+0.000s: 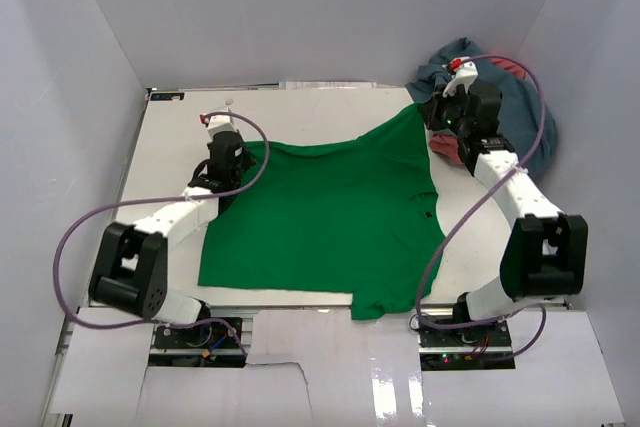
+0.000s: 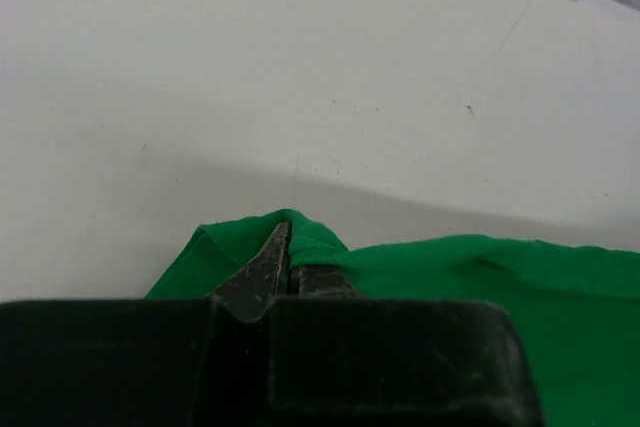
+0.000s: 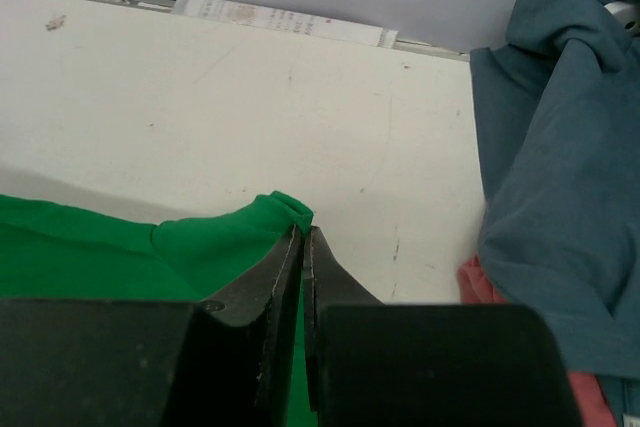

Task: Fold and stack the t-shirts
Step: Flatten out the tshirt

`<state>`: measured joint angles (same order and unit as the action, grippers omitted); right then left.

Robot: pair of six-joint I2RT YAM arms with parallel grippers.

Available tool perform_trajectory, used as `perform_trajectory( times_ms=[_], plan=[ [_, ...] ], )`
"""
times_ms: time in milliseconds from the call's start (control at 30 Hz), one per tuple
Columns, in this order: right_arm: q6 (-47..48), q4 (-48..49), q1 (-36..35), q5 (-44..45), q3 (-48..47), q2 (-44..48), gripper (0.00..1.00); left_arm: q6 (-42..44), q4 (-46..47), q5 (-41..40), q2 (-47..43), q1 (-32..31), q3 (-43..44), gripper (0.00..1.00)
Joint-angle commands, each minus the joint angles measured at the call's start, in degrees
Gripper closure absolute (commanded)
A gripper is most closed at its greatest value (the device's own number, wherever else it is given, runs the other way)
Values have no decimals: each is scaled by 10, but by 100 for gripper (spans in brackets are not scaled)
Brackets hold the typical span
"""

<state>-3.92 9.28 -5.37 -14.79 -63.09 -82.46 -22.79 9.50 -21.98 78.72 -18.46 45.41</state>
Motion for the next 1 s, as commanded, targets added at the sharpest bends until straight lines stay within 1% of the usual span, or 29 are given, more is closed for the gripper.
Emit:
perform_trajectory(
  times_ms=[0,33,67,267,400,600,967],
  plan=[
    [10,41,1,-1,-86,-54,92,9,52,0,65,12,55,100],
    [10,38,1,-3,-101,-91,92,11,52,0,85,18,69,100],
    [10,32,1,-6,-116,-109,92,13,54,2,120,23,93,100],
    [13,-3,0,-15,-249,-253,92,18,58,40,217,75,176,100],
    [19,-18,-2,-13,-286,-307,92,45,58,84,260,90,223,100],
    [22,-22,-8,-12,-324,-367,92,81,54,120,296,97,263,100],
    [23,-39,-22,-13,-411,-450,92,106,44,164,345,105,312,100]
  ],
)
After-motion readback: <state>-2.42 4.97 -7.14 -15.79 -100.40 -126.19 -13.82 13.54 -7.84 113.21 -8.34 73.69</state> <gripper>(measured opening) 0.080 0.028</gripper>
